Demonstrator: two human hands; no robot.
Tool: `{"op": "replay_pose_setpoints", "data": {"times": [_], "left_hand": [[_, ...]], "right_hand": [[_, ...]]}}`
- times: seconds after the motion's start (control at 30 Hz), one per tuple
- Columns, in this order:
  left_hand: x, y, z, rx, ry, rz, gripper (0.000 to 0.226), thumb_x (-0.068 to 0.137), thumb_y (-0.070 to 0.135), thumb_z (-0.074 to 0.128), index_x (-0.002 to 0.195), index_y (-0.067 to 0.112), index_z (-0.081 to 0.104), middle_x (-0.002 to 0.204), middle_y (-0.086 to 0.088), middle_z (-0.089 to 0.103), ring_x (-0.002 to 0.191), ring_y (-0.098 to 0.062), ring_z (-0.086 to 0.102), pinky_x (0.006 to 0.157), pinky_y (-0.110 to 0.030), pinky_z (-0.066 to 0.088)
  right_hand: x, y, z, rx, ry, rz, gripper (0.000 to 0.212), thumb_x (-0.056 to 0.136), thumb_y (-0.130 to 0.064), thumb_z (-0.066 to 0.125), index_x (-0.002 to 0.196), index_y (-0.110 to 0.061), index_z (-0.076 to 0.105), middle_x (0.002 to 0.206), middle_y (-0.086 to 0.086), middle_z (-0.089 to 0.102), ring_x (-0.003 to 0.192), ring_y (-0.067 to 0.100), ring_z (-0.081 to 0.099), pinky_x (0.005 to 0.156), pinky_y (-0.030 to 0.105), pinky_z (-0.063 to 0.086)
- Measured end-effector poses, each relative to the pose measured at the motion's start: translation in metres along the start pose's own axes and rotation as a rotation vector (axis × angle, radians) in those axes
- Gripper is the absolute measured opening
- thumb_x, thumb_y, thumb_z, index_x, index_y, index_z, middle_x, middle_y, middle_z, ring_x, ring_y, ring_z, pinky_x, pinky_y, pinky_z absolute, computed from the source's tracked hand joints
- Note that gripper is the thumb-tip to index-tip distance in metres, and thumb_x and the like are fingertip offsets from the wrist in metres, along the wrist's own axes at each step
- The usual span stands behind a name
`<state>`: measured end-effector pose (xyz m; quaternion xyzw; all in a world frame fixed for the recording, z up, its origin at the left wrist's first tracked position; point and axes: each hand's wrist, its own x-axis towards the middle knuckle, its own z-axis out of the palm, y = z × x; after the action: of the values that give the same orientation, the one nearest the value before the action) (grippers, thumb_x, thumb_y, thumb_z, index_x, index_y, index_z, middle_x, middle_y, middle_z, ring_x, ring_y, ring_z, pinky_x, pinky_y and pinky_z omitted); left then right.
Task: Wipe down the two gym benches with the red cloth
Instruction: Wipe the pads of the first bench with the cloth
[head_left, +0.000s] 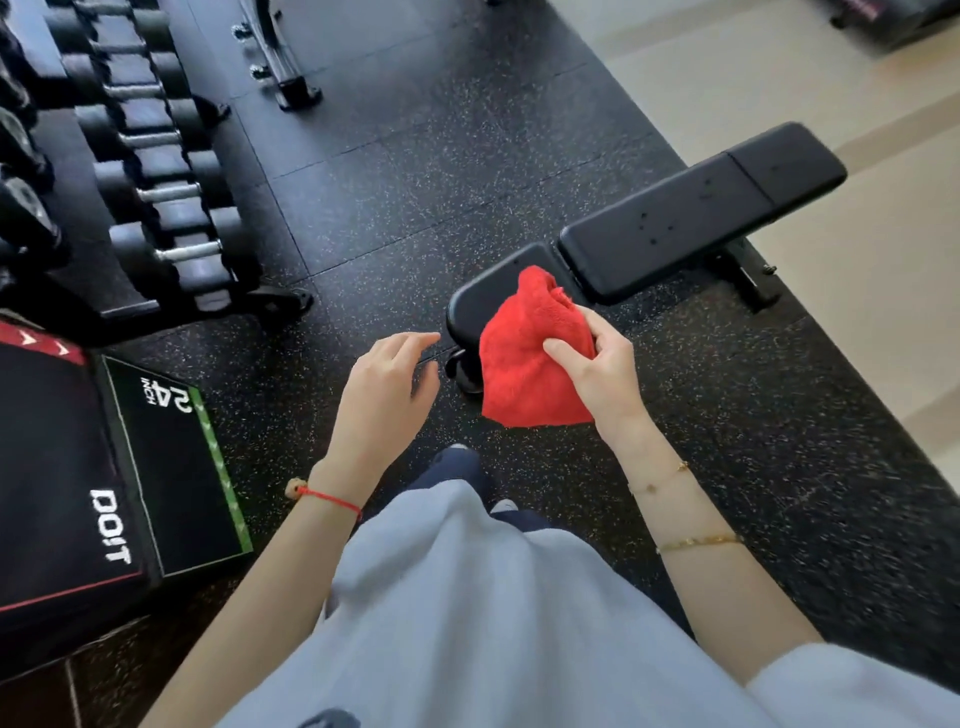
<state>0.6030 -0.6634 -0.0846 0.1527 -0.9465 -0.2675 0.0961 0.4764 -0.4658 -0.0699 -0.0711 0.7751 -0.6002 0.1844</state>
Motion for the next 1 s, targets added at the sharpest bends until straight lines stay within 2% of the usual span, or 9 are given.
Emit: {"op": "replay_pose_setpoints", "data": {"times": [0.13,0.3,0.43,0.5,0.6,0.7,0.83,1.0], "left_hand": [[0.033,0.009,0.021,0.030,-0.023,-0.012,0.031,0.095,0.013,0.058,0.125,0.010,0.063,0.123,-0.006,0.066,0.113,-0.026,0.060,0.098,-0.043,0.048],[0.088,0.013,0.052,0.036,-0.037,-0.040,0.032,0.095,0.014,0.059,0.126,0.010,0.062,0.124,-0.006,0.066,0.114,-0.027,0.060,0.098,-0.044,0.048],[0.138,0.013,0.077,0.035,-0.025,-0.071,0.031,0.094,0.014,0.059,0.125,0.009,0.063,0.122,-0.007,0.067,0.112,-0.028,0.061,0.096,-0.044,0.050],[0.162,0.013,0.088,0.024,-0.009,-0.090,0.032,0.093,0.012,0.060,0.125,0.008,0.063,0.121,-0.009,0.067,0.112,-0.029,0.061,0.095,-0.045,0.050],[0.194,0.011,0.107,0.024,0.021,-0.126,0.032,0.093,0.011,0.060,0.125,0.008,0.063,0.120,-0.009,0.067,0.111,-0.029,0.061,0.094,-0.044,0.049],[0.220,0.006,0.128,0.043,0.025,-0.138,0.032,0.092,0.010,0.061,0.123,0.008,0.063,0.118,-0.009,0.068,0.110,-0.029,0.062,0.093,-0.044,0.049],[0.245,-0.005,0.158,0.063,0.019,-0.168,0.029,0.091,0.009,0.062,0.120,0.006,0.065,0.115,-0.008,0.069,0.108,-0.029,0.063,0.095,-0.044,0.050],[0.259,-0.029,0.214,0.088,0.054,-0.228,0.028,0.092,0.010,0.060,0.119,0.005,0.065,0.115,-0.008,0.068,0.109,-0.028,0.063,0.097,-0.045,0.049]], "right_hand": [[0.037,0.014,-0.019,-0.009,0.015,0.034,0.036,0.083,-0.005,0.068,0.118,-0.015,0.065,0.104,-0.006,0.070,0.095,0.001,0.064,0.084,0.014,0.050],[0.100,0.027,-0.034,-0.026,0.003,0.042,0.033,0.083,-0.005,0.068,0.109,-0.026,0.065,0.098,-0.012,0.070,0.091,-0.001,0.064,0.083,0.014,0.049],[0.160,0.034,-0.040,-0.054,-0.018,0.055,0.032,0.082,-0.004,0.068,0.111,-0.019,0.066,0.097,-0.009,0.070,0.089,0.002,0.064,0.082,0.016,0.049],[0.191,0.036,-0.042,-0.096,-0.035,0.053,0.033,0.082,-0.004,0.068,0.113,-0.016,0.066,0.097,-0.008,0.069,0.091,0.007,0.063,0.082,0.014,0.047],[0.233,0.041,-0.045,-0.149,-0.062,0.060,0.036,0.082,-0.005,0.068,0.118,-0.012,0.065,0.103,-0.004,0.070,0.098,0.011,0.062,0.087,0.018,0.047],[0.272,0.053,-0.046,-0.181,-0.098,0.065,0.037,0.082,-0.008,0.069,0.118,-0.018,0.065,0.093,-0.020,0.066,0.093,0.006,0.061,0.079,0.007,0.044],[0.317,0.078,-0.047,-0.232,-0.153,0.077,0.036,0.081,-0.010,0.069,0.116,-0.020,0.066,0.095,-0.014,0.068,0.095,0.010,0.062,0.088,0.026,0.048],[0.360,0.133,-0.040,-0.259,-0.191,0.058,0.038,0.081,-0.010,0.070,0.117,-0.020,0.065,0.097,-0.011,0.068,0.096,0.010,0.061,0.090,0.027,0.047]]}}
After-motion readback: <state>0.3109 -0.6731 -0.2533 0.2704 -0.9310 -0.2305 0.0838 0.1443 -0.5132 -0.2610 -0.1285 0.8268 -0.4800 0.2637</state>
